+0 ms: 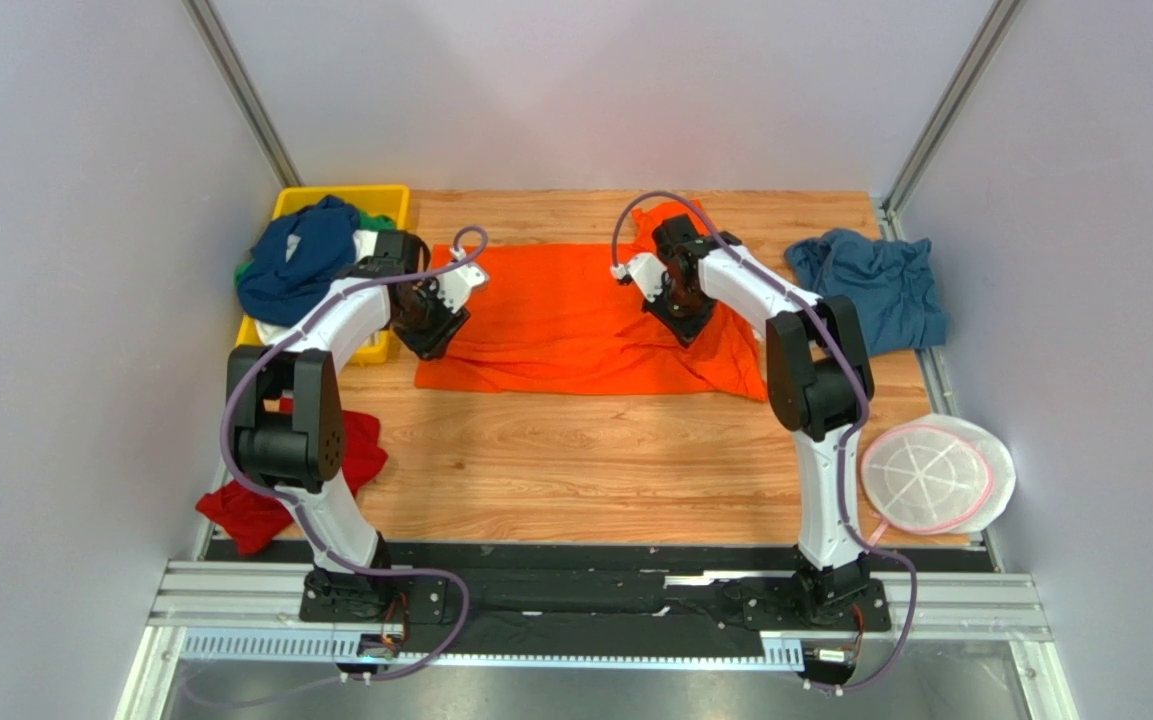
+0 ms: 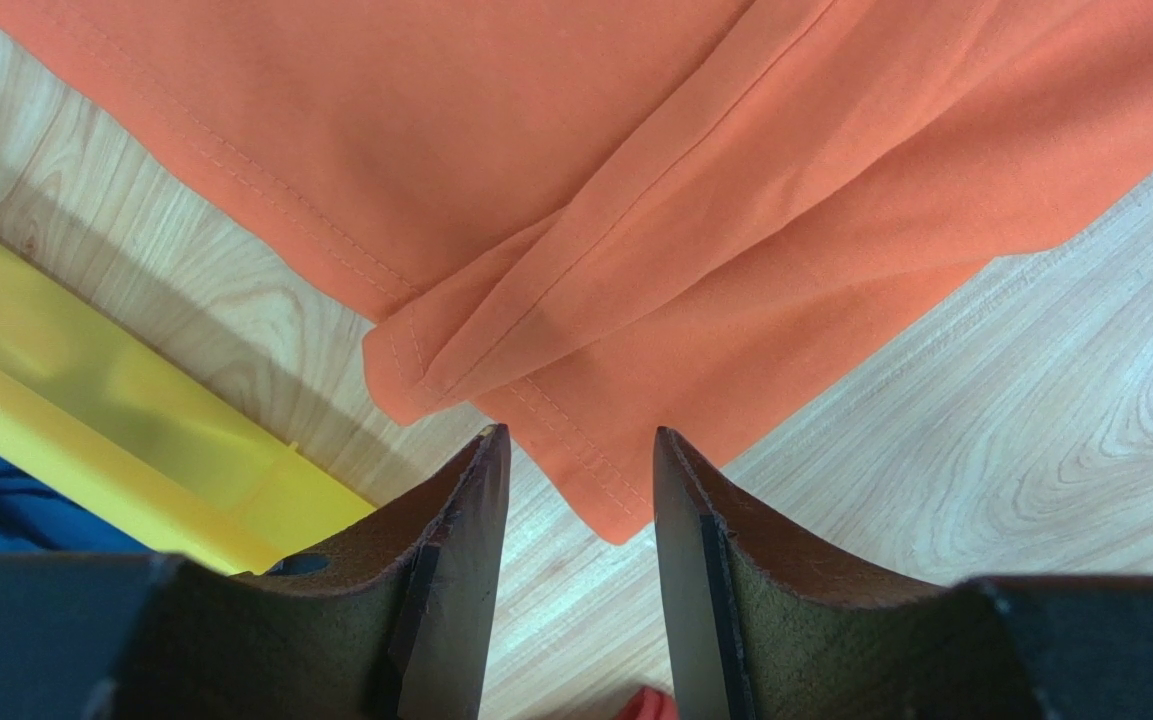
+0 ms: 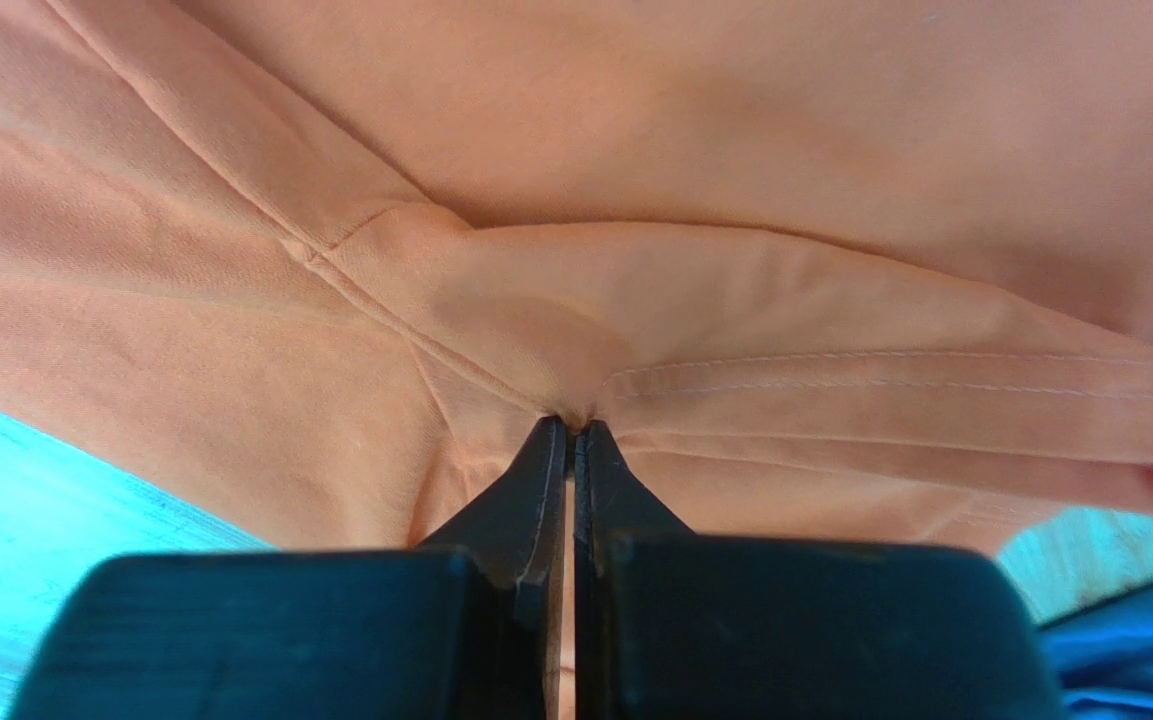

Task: Fold and stack the t-shirts
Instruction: Fold the flattened tshirt in 1/3 of the way

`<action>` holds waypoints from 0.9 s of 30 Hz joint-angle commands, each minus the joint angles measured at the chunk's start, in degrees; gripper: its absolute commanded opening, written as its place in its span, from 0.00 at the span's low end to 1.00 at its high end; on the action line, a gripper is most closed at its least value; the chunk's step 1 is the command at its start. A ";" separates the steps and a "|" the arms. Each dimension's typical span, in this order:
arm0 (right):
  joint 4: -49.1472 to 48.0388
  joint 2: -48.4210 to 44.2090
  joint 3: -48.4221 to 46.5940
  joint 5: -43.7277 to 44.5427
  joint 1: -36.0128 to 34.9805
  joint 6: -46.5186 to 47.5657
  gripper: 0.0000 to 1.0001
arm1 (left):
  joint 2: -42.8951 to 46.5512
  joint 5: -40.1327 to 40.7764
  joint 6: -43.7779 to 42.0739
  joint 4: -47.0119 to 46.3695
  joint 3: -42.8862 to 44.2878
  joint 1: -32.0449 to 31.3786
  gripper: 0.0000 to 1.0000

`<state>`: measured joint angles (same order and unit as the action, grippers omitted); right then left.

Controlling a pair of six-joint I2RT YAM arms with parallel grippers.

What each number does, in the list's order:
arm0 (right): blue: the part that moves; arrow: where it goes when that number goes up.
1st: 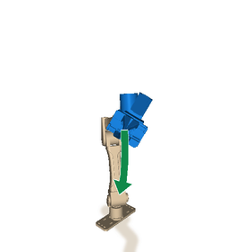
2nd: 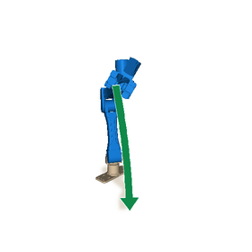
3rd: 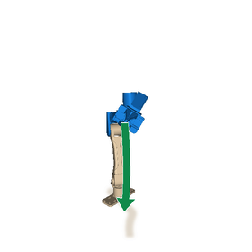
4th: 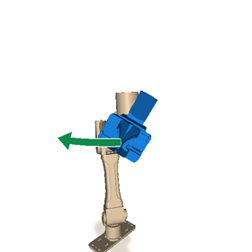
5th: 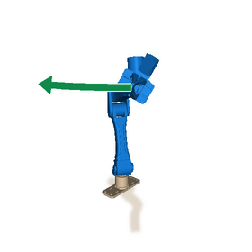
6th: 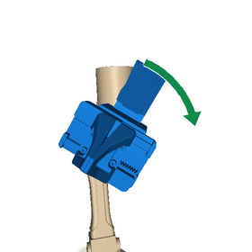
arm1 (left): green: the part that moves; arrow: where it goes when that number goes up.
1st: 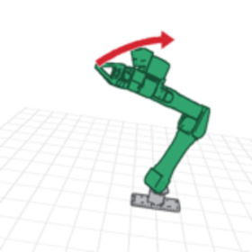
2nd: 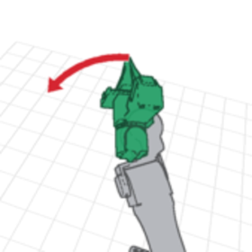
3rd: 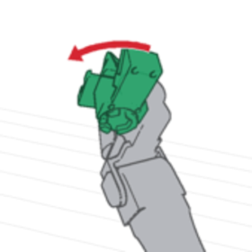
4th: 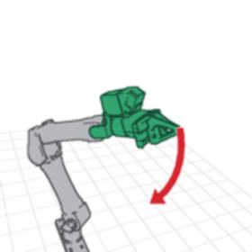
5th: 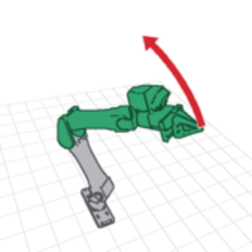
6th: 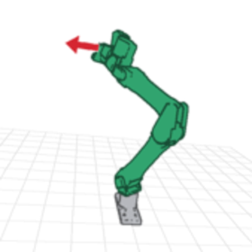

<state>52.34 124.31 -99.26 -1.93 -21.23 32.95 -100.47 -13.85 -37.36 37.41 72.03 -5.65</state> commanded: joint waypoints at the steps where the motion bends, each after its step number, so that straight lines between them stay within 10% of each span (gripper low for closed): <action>1: 1.10 -1.09 -5.23 1.84 0.23 0.19 0.00 | -0.08 -0.66 -0.60 -1.55 0.13 -0.33 0.49; 27: 5.50 9.63 -23.87 10.02 0.23 2.73 0.00 | -2.19 0.84 -0.08 -2.78 1.71 -0.33 0.49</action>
<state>57.78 132.49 -119.15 5.78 -21.19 34.35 -102.35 -12.69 -37.32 35.46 72.03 -5.65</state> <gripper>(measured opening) 0.012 0.486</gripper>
